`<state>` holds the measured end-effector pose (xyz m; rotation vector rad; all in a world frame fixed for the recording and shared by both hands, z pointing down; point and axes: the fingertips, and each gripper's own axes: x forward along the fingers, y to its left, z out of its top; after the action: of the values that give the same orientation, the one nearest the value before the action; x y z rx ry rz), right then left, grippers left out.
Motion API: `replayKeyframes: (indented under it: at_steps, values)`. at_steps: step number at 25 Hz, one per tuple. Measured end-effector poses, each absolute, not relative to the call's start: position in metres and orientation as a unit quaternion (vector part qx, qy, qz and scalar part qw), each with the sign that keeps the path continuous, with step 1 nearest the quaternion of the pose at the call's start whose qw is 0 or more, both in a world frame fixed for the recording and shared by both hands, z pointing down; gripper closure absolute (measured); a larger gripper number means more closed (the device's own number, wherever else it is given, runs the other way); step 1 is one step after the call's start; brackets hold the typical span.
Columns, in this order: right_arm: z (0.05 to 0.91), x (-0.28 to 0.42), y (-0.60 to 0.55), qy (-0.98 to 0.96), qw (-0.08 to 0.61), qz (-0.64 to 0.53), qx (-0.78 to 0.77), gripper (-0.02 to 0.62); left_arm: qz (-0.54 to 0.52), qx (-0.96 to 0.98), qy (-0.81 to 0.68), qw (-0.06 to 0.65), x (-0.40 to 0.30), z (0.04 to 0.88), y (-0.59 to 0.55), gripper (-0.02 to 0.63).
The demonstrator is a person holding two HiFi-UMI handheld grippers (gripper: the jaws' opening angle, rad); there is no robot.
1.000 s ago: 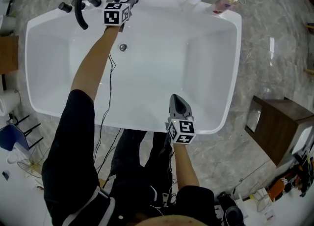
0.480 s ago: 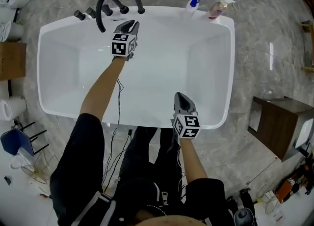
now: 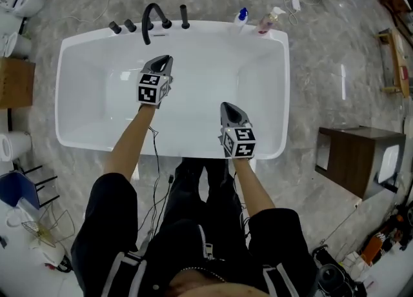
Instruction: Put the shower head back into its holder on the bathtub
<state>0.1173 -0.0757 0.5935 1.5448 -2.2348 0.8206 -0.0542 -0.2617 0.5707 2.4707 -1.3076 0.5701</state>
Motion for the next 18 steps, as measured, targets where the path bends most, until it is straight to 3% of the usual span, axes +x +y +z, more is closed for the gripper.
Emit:
replayKeyframes:
  at_steps: [18]
  values:
    - [0.450,0.115,-0.104,-0.823,0.121,0.180,0.524,0.586,0.116,0.863,-0.480,0.104,-0.073,0.422,-0.193,0.565]
